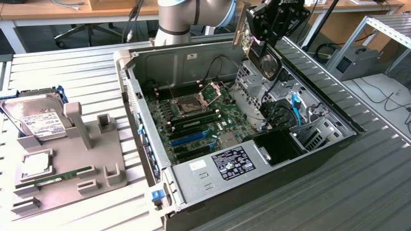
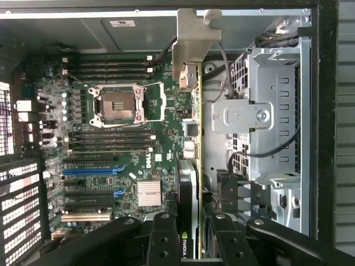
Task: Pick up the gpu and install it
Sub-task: 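Pick up the gpu and move the gpu toward the slot, then insert the gpu into the slot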
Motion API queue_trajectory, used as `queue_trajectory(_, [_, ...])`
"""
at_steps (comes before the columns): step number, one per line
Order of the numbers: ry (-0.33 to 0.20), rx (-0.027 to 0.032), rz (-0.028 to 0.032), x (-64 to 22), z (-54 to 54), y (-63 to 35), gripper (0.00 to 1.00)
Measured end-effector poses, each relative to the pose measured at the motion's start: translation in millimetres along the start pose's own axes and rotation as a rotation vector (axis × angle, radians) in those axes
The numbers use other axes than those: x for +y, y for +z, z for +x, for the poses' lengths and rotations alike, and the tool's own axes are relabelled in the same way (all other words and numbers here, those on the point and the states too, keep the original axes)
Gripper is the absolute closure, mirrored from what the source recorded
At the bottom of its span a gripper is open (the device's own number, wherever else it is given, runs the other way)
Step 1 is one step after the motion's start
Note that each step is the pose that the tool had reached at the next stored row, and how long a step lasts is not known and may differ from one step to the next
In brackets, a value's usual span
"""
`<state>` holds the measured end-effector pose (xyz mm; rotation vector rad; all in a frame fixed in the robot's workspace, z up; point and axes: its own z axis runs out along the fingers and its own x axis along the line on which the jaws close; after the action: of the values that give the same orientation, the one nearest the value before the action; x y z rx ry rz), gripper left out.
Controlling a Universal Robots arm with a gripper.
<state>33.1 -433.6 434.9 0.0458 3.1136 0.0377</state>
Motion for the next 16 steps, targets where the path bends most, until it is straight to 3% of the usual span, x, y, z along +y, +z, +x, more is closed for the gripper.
queue_trajectory(8, [0.000, 0.0000, -0.0001, -0.2, 0.3, 11.3, 0.73])
queue_trajectory(16, [0.000, 0.0000, -0.0003, -0.3, 0.4, 13.9, 0.73])
